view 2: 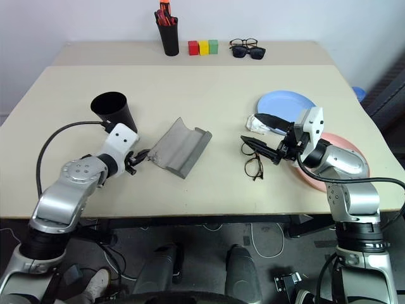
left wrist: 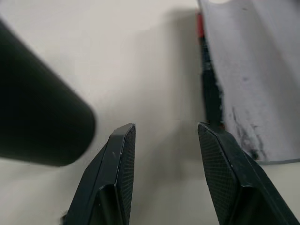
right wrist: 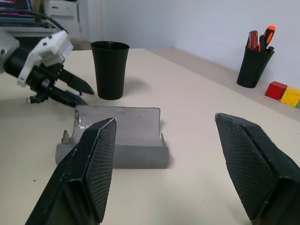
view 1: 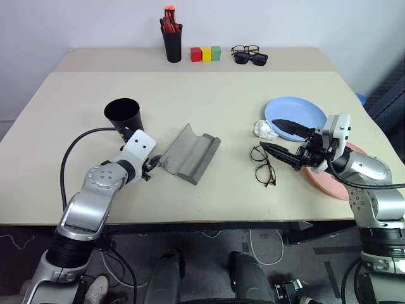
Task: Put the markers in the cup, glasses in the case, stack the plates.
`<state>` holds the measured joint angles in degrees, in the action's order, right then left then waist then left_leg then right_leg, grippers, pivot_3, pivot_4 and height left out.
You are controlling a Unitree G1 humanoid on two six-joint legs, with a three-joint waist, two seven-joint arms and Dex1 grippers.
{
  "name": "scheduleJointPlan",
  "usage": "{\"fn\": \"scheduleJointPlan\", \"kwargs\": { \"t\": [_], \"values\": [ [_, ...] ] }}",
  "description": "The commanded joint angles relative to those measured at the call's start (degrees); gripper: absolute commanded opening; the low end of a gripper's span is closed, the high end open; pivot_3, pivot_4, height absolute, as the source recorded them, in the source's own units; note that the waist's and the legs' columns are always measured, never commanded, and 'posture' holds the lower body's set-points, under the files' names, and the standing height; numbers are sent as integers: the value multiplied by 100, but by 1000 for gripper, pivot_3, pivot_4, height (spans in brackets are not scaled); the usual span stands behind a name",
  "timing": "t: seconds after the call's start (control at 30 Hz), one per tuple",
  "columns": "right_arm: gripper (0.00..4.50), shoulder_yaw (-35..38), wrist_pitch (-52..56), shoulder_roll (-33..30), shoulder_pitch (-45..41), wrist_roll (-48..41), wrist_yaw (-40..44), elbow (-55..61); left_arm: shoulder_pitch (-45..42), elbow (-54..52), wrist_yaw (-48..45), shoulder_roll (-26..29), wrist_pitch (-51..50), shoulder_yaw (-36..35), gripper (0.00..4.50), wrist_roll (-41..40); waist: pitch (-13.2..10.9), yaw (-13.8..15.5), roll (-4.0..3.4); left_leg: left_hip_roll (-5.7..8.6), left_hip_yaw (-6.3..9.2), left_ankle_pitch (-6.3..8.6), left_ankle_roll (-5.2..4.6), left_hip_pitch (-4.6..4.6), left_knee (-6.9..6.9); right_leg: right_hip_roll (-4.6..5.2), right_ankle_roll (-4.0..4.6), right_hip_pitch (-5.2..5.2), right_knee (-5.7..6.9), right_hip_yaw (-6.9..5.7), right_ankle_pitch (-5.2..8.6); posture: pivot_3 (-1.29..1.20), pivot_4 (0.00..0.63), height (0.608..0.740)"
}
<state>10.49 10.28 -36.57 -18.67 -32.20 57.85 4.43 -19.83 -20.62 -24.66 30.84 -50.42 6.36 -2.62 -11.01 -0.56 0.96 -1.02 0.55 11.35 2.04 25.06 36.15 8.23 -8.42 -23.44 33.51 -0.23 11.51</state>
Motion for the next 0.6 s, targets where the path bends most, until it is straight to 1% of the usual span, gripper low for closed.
{"fn": "scheduleJointPlan", "kwargs": {
  "t": [0.03, 0.2, 0.3, 0.43, 0.53, 0.6],
  "values": [
    [3421, 100, -25, -5, -36, -42, -76, 286, -273, 123, -64, -138, 128, 175, 2089, -22, 0, 4, 0, 0, 0, 0, 0, 0, 0, 0, 0, 0, -1, 0, 0, 0, 150, 740],
    [3421, 131, 1, -49, 11, -44, -127, 354, -565, 361, -101, -305, 85, 225, 2089, -65, 0, -3, 0, 0, 0, 0, 0, 1, 0, 0, 0, 1, -1, 0, 0, 0, 150, 740],
    [3421, 163, 25, -72, 56, -57, -160, 409, -763, 445, -142, -332, -152, 220, 2089, -102, 0, -3, 0, 0, 0, 0, -1, 1, -1, 0, 0, -2, 1, 0, 0, 0, 150, 740],
    [3421, 200, 33, -79, 116, -54, -204, 458, -980, 423, -151, -315, -633, 364, 2089, -67, 0, -5, 0, 0, 0, 0, -1, 1, 1, 0, -1, 0, 1, 0, 0, 0, 150, 740],
    [3421, 196, 31, -70, 124, -56, -234, 471, -1225, 555, -130, -480, -1231, 365, 2089, -193, 0, -5, 0, 0, 0, -1, -1, 1, 0, 0, -1, 0, 1, 0, 0, 0, 150, 740],
    [3421, 196, 15, -63, 122, -54, -246, 456, -1351, 783, -112, -530, -1486, 489, 2089, -174, 0, 1, 0, 0, 0, -1, -1, 1, 2, 0, -1, 0, 3, 0, 0, 0, 150, 740]
  ]
}}
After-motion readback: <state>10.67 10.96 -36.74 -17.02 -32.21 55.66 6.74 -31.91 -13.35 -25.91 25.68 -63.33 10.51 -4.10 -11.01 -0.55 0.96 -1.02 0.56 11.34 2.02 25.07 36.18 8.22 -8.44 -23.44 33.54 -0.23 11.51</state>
